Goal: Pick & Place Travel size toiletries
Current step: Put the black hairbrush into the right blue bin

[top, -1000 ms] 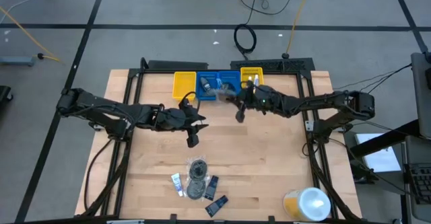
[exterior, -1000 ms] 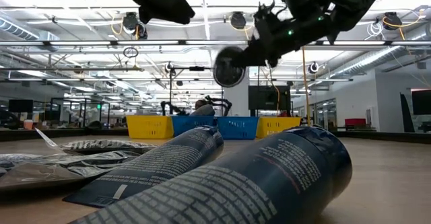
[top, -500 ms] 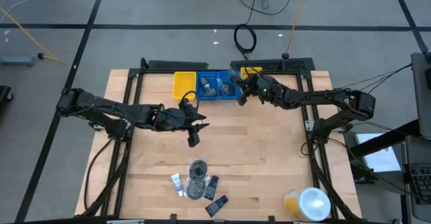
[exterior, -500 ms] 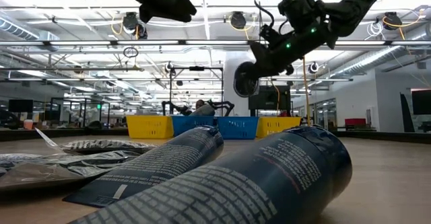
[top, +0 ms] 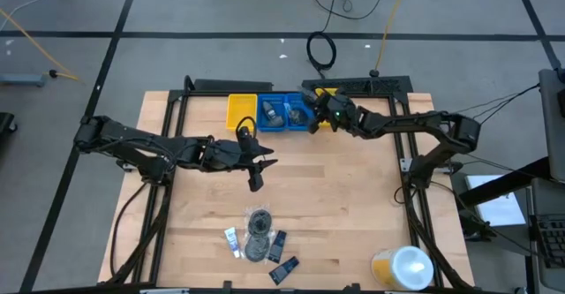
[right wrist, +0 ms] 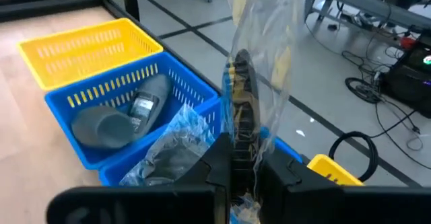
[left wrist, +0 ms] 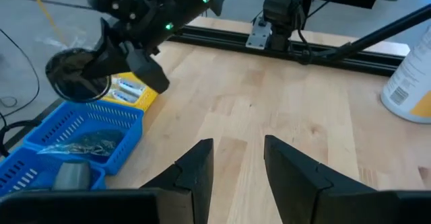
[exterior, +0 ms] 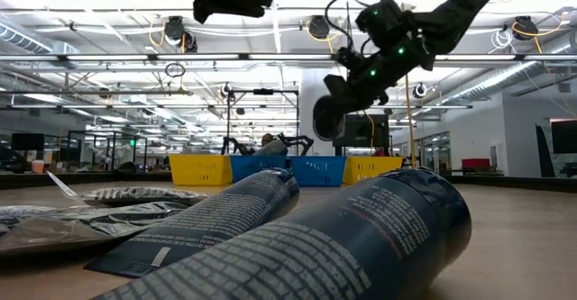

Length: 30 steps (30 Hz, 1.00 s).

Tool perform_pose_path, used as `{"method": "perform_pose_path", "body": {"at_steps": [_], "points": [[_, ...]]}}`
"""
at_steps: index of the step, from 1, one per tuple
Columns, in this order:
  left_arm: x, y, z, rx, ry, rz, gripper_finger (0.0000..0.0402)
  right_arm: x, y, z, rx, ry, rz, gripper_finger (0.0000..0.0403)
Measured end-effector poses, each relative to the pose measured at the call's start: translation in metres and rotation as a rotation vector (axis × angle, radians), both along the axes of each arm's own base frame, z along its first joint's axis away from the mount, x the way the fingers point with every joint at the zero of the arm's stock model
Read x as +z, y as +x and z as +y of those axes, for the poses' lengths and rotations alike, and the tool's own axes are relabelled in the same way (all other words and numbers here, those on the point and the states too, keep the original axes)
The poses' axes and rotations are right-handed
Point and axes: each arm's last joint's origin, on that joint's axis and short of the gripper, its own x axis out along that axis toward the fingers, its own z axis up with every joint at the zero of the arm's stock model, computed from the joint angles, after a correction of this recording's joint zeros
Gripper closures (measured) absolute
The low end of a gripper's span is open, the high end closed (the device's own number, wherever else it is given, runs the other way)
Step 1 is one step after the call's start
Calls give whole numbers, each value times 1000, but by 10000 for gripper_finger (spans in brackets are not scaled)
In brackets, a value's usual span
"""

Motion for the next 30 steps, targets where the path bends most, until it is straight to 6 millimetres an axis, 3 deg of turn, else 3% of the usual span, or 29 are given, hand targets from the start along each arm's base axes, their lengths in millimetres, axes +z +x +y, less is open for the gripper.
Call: {"method": "perform_pose_path", "body": {"at_steps": [15, 30], "points": [[0, 0, 0, -4, 8, 2, 268, -34, 10, -11, -30, 53, 52, 381], [-1, 0, 0, -4, 9, 8, 268, -32, 9, -17, -56, 41, 7, 376]]}}
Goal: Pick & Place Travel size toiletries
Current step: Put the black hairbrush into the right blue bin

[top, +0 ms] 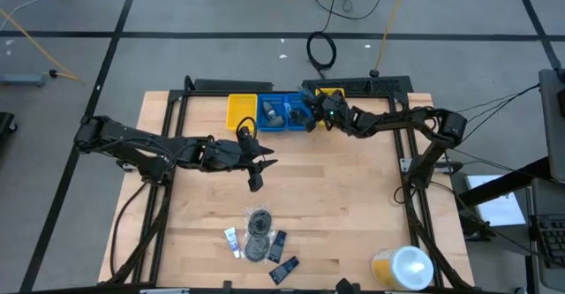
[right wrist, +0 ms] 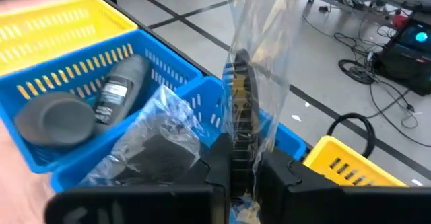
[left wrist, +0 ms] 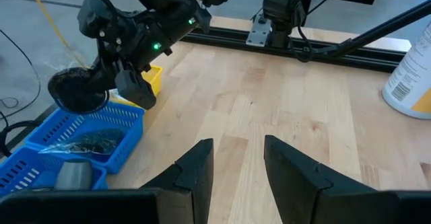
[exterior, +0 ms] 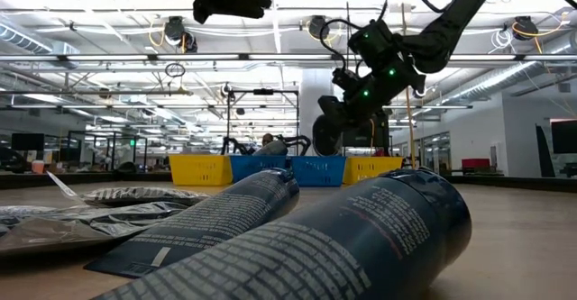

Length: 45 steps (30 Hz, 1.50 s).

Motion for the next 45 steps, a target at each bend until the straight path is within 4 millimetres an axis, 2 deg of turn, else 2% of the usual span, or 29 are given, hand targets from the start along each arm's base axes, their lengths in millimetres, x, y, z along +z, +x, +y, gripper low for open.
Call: {"method": "perform_pose_path", "body": {"at_steps": [7, 12, 25, 30, 34, 39, 45], "points": [[0, 0, 0, 0, -1, 0, 268, 1, 1, 0, 24, -35, 16, 304], [0, 0, 0, 0, -1, 1, 268, 1, 3, 3, 39, -39, 21, 281], [0, 0, 0, -1, -2, 1, 268, 4, 4, 4, 29, -28, -32, 276], [0, 0, 0, -2, -2, 2, 268, 5, 8, 9, 90, -12, -59, 275], [-4, -2, -1, -19, -25, 39, 268, 5, 12, 17, 154, 4, -67, 275], [-15, -8, -3, -35, -182, 155, 268, 8, 20, 36, 330, 49, -101, 275], [-33, -25, -2, 78, -370, 378, 268, 11, 29, 63, 475, 59, -107, 275]]}}
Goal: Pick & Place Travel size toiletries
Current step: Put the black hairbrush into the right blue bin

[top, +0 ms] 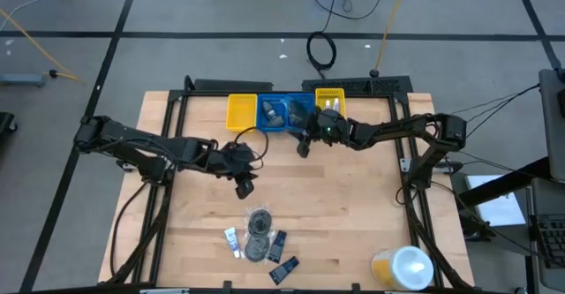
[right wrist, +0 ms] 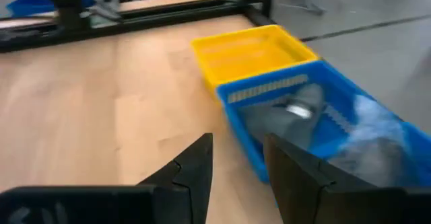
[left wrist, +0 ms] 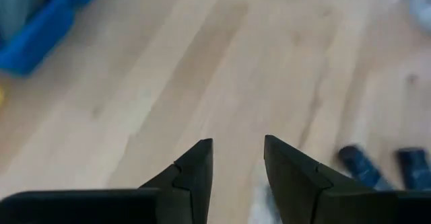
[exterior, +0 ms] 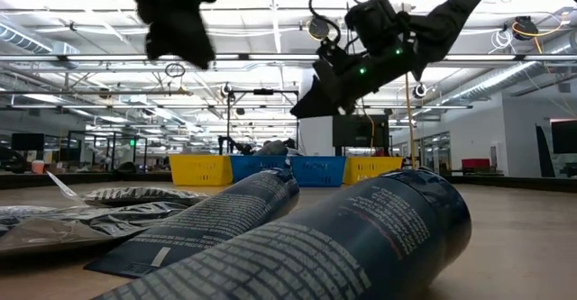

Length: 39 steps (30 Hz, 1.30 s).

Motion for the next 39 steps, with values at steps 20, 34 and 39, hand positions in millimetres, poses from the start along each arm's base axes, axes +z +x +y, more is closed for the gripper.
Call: {"method": "perform_pose_path", "body": {"at_steps": [20, 34, 39], "points": [[-97, -33, -29, 192, -532, 65, 268, 2, 12, 48, 182, -90, 5, 275], [-127, -58, -44, 306, -641, 107, 268, 4, 12, 48, 182, -100, -20, 275], [-132, -55, -46, 334, -636, 104, 268, 4, 12, 48, 182, -98, -16, 275]]}}
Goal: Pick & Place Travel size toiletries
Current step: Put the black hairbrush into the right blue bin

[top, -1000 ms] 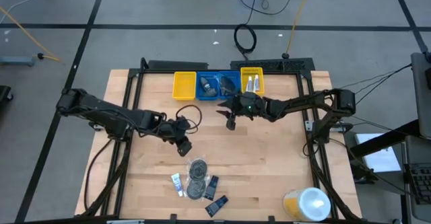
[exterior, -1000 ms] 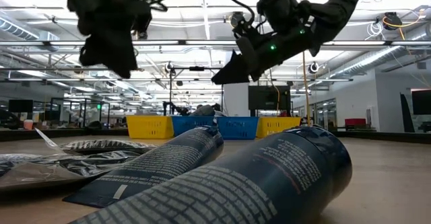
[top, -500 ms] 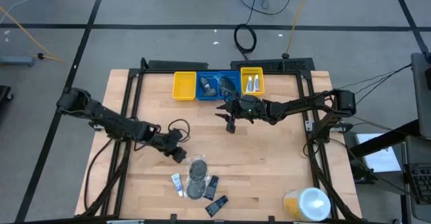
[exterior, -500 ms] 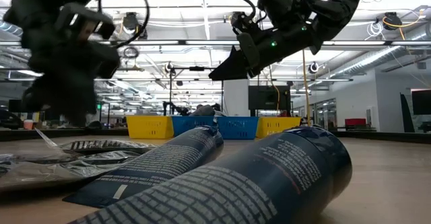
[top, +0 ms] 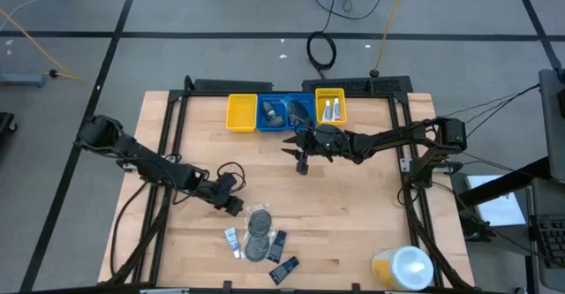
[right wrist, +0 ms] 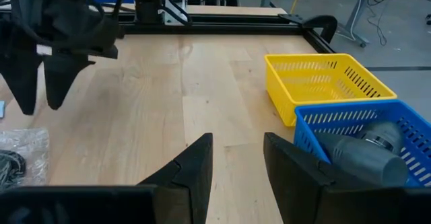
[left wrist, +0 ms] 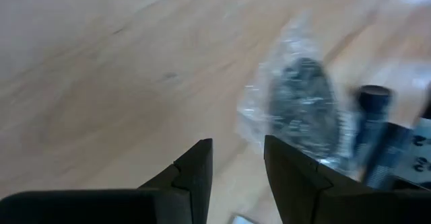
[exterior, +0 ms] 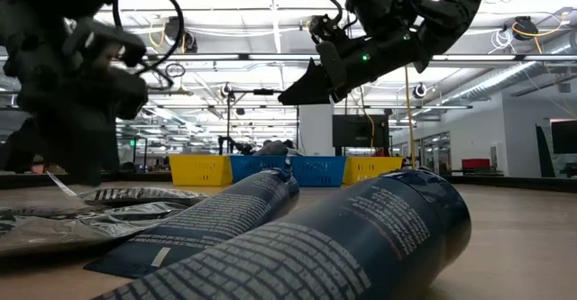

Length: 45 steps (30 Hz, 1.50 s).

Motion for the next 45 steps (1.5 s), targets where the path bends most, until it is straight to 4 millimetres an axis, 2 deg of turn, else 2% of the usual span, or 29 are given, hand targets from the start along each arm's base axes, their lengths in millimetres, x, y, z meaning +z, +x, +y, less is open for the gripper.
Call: {"method": "perform_pose_path", "body": {"at_steps": [6, 17, 20, 22, 24, 26, 33, 37, 45], "points": [[-19, 12, -7, -42, -65, 13, 268, 0, 0, 0, 0, 0, 1, 275], [-31, 24, -10, -50, -86, -48, 269, 0, 0, 0, 0, 0, 1, 275], [-34, 24, -10, -47, -83, -28, 285, 0, 0, 0, 1, -4, 2, 275], [-37, 24, -11, -49, -82, -16, 316, 0, 0, 0, 1, -4, 2, 275], [-37, 24, -11, -50, -79, -17, 364, 0, 0, 0, 1, -5, 2, 275], [-37, 24, -10, -52, -67, -20, 390, 0, 0, 0, 2, -7, 2, 275], [-37, 24, -10, -66, -45, -36, 400, 0, 0, 0, 2, -7, 2, 275], [-34, 28, -11, -88, -23, -106, 401, 0, 0, 0, 1, -5, 2, 275], [-14, 38, -8, -135, 64, -235, 401, 0, 0, 0, 1, -4, 2, 275]]}}
